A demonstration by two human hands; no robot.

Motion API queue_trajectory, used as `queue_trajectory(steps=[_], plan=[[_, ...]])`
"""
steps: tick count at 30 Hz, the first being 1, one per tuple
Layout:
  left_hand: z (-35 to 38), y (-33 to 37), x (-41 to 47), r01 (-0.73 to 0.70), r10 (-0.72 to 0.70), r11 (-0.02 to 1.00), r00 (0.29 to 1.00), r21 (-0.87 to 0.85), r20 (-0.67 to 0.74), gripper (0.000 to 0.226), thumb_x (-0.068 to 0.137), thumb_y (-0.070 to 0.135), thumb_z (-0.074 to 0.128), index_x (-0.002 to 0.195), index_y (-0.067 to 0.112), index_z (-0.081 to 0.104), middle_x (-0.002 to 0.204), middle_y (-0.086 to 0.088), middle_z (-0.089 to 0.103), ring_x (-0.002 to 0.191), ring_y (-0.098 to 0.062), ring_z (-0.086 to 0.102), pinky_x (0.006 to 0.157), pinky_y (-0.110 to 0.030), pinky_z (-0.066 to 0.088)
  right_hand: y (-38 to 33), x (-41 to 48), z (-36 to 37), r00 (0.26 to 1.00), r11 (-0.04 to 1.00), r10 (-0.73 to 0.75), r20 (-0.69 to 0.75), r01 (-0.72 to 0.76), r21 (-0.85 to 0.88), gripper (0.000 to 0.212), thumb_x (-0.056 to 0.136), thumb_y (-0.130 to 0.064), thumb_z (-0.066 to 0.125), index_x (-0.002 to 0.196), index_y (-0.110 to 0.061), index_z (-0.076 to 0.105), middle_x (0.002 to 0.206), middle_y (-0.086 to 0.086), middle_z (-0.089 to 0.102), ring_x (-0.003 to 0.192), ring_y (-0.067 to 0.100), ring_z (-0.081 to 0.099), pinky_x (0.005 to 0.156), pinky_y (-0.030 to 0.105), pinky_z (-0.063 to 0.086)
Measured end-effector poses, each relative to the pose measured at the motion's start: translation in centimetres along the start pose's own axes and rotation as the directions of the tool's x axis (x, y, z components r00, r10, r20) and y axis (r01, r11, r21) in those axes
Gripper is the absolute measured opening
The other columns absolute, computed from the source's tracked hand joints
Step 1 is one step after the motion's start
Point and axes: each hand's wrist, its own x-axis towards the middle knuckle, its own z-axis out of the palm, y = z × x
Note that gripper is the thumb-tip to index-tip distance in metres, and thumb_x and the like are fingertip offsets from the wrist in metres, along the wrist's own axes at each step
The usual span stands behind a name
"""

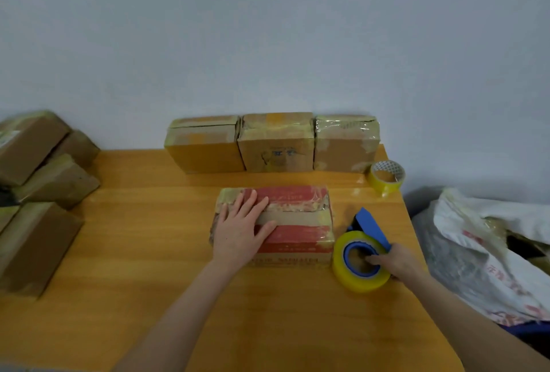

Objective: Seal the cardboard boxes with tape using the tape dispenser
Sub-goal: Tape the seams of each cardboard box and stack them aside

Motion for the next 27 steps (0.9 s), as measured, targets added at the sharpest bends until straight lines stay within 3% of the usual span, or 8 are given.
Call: queue_trajectory(steps=[6, 8, 11, 15, 20, 22, 24, 27], plan=[[-0.4, -1.4, 0.1, -0.054, 0.056, 0.998, 0.988, -0.015, 0.145, 0.12, 0.055, 0.098, -0.006, 0.153, 0.031, 0.012, 0.157, 0.015, -0.003, 0.145, -0.006, -0.01, 0.119, -0.038, -0.005, -1.0, 0.5, -0.3, 0.998, 0.984, 0.0, -0.059, 0.01, 0.175, 0.036, 0.074, -0.003, 0.074, 0.063, -0.011, 0.041, 0.053, 0.005, 0.036, 0.044, 0.018, 0.033, 0.044, 0.027, 0.026], [-0.5, -1.7, 0.0, -0.088, 0.087, 0.996, 0.978, -0.003, 0.187, 0.123, 0.051, 0.099, -0.007, 0.153, 0.032, 0.008, 0.155, 0.016, -0.008, 0.143, -0.005, -0.013, 0.118, -0.037, -0.007, -1.2, 0.0, -0.7, 1.0, 0.968, 0.011, 0.011, -0.014, 0.252, 0.022, 0.073, -0.005, 0.075, 0.075, -0.003, 0.053, 0.066, 0.012, 0.05, 0.057, 0.024, 0.047, 0.052, 0.031, 0.037], [-0.7, -1.8, 0.1, -0.105, 0.104, 0.994, 0.973, -0.003, 0.207, 0.126, 0.048, 0.1, -0.01, 0.153, 0.032, 0.008, 0.154, 0.016, -0.008, 0.146, -0.009, -0.01, 0.119, -0.037, -0.004, -1.9, -1.2, -3.0, 0.997, 0.934, -0.002, 0.082, -0.027, 0.357, 0.033, 0.074, -0.004, 0.074, 0.104, -0.001, 0.06, 0.091, 0.022, 0.066, 0.073, 0.031, 0.06, 0.064, 0.038, 0.05], [-1.1, -1.8, 0.4, -0.117, 0.113, 0.993, 0.97, 0.006, 0.216, 0.128, 0.045, 0.098, -0.015, 0.153, 0.032, 0.006, 0.153, 0.016, -0.009, 0.147, -0.009, -0.009, 0.119, -0.036, -0.003, -4.9, -4.6, -9.5, 0.986, 0.848, -0.165, 0.002, 0.141, 0.51, 0.046, 0.077, 0.001, 0.074, 0.119, -0.002, 0.055, 0.1, 0.018, 0.066, 0.079, 0.033, 0.065, 0.06, 0.037, 0.052], [-0.7, -2.0, -0.2, -0.151, 0.155, 0.988, 0.968, -0.031, 0.198, 0.124, 0.049, 0.098, -0.012, 0.153, 0.033, 0.008, 0.15, 0.019, -0.01, 0.145, -0.007, -0.011, 0.117, -0.032, -0.006, -11.4, -9.1, -11.4, 0.886, 0.826, -0.458, 0.071, 0.395, 0.403, 0.078, 0.055, -0.011, 0.09, 0.123, -0.016, 0.053, 0.112, 0.013, 0.065, 0.09, 0.028, 0.068, 0.071, 0.034, 0.054], [-0.4, -1.9, -0.3, -0.164, 0.17, 0.985, 0.971, -0.054, 0.169, 0.118, 0.054, 0.097, -0.008, 0.152, 0.034, 0.011, 0.15, 0.02, -0.007, 0.143, -0.004, -0.011, 0.114, -0.029, -0.008, -14.4, -10.6, -9.6, 0.82, 0.807, -0.559, 0.126, 0.502, 0.313, 0.073, 0.053, -0.018, 0.087, 0.118, -0.022, 0.055, 0.111, 0.006, 0.066, 0.092, 0.021, 0.069, 0.078, 0.032, 0.054], [-0.4, -1.8, 0.1, -0.171, 0.186, 0.978, 0.973, -0.118, 0.136, 0.098, 0.073, 0.089, 0.009, 0.152, 0.032, 0.017, 0.154, 0.019, 0.001, 0.145, -0.003, -0.006, 0.115, -0.028, -0.006, -16.9, -11.4, -7.5, 0.759, 0.778, -0.624, 0.185, 0.584, 0.231, 0.069, 0.055, -0.021, 0.082, 0.117, -0.025, 0.053, 0.111, 0.001, 0.065, 0.093, 0.015, 0.069, 0.081, 0.029, 0.053], [-1.4, -2.2, 0.3, -0.089, 0.126, 0.888, 0.991, -0.452, 0.053, 0.05, 0.1, 0.038, 0.044, 0.148, 0.025, 0.035, 0.152, 0.015, 0.027, 0.144, -0.004, 0.02, 0.118, -0.026, 0.013, -19.2, -10.8, -4.6, 0.699, 0.744, -0.663, 0.267, 0.654, 0.135, 0.069, 0.057, -0.022, 0.081, 0.118, -0.029, 0.048, 0.114, 0.0, 0.061, 0.094, 0.013, 0.068, 0.083, 0.03, 0.055]])
